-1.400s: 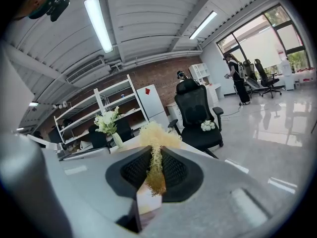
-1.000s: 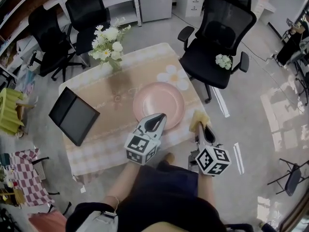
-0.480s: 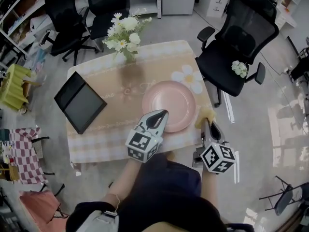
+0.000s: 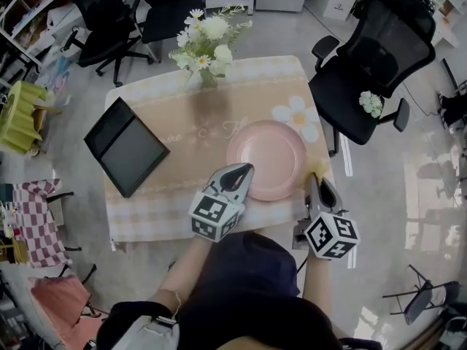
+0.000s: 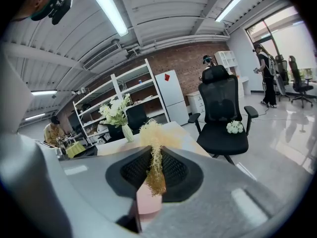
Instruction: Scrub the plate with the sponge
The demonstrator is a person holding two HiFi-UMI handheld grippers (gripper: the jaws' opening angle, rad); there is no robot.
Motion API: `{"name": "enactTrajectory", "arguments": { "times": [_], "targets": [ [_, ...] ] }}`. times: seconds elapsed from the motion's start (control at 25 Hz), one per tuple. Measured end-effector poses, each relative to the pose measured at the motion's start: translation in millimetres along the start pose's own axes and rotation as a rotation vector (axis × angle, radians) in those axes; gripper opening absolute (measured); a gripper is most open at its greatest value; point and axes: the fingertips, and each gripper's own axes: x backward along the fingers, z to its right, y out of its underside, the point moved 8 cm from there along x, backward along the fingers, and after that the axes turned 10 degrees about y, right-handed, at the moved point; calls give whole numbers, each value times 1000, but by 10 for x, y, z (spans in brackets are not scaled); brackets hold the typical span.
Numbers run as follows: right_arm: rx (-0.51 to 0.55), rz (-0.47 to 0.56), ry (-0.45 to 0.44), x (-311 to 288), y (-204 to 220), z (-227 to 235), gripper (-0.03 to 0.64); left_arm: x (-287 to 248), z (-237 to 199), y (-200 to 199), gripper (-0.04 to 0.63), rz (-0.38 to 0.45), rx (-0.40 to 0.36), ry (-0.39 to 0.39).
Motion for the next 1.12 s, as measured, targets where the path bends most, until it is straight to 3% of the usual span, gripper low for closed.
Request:
{"name": "enactTrajectory", "arguments": {
  "times": [0.28, 0.72, 1.12],
  "targets": [
    [116, -57, -56, -219, -50, -199, 49, 15, -171, 103, 15, -34, 46, -32],
    [214, -158, -222, -665, -27, -617, 49, 226, -401, 282, 15, -39, 110, -150],
    [290, -251, -336, -1009, 110, -861, 49, 275, -523, 296, 15, -2, 143, -211]
  ]
}}
